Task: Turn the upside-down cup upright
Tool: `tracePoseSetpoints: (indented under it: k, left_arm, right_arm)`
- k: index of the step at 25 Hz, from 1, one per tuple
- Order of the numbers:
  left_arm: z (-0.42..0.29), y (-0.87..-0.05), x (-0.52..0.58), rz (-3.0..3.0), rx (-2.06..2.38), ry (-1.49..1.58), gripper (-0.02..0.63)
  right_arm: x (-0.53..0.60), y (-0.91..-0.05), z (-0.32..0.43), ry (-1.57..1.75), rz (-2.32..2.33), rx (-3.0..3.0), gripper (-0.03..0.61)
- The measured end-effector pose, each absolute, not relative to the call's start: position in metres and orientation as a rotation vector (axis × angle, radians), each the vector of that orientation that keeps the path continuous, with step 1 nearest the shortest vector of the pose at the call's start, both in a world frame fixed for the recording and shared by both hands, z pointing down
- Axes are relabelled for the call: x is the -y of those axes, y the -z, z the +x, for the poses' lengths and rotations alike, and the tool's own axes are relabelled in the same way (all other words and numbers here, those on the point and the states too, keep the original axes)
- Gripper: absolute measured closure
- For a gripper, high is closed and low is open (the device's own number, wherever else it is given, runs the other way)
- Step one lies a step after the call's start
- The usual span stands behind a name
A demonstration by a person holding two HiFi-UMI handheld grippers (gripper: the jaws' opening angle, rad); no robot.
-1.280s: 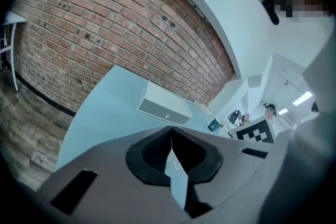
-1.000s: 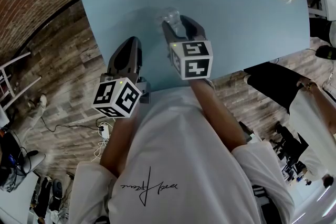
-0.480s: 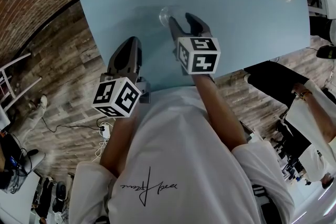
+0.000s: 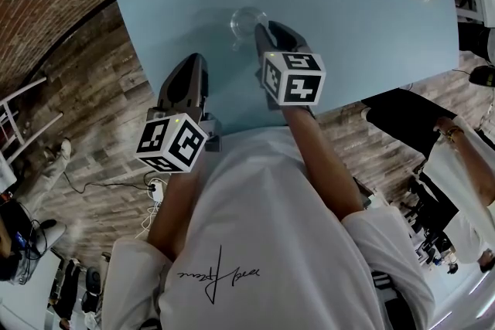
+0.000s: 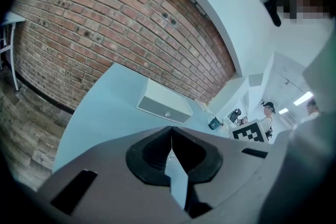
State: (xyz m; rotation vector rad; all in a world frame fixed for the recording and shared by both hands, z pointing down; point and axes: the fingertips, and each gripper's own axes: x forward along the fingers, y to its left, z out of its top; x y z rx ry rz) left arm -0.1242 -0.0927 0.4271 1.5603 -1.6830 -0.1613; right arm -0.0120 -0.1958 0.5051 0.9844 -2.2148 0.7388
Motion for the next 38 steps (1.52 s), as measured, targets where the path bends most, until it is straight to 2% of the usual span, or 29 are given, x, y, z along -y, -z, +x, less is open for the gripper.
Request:
tracePoseSetpoints:
  k: [20,38]
  left_arm:
    - [-0.115,-0.421,0.097,1.596,1.665,0.166,0.603]
    - [-0.107,-0.405,0.095,1.680,1.641,0.170,0.603]
  right_arm:
    - [0.196,-0.496,-0.007,-0.730,0.981,2.226,0.494]
    - [0.183,-0.457,-0.007,-0.693,0.934,2.312,0.537]
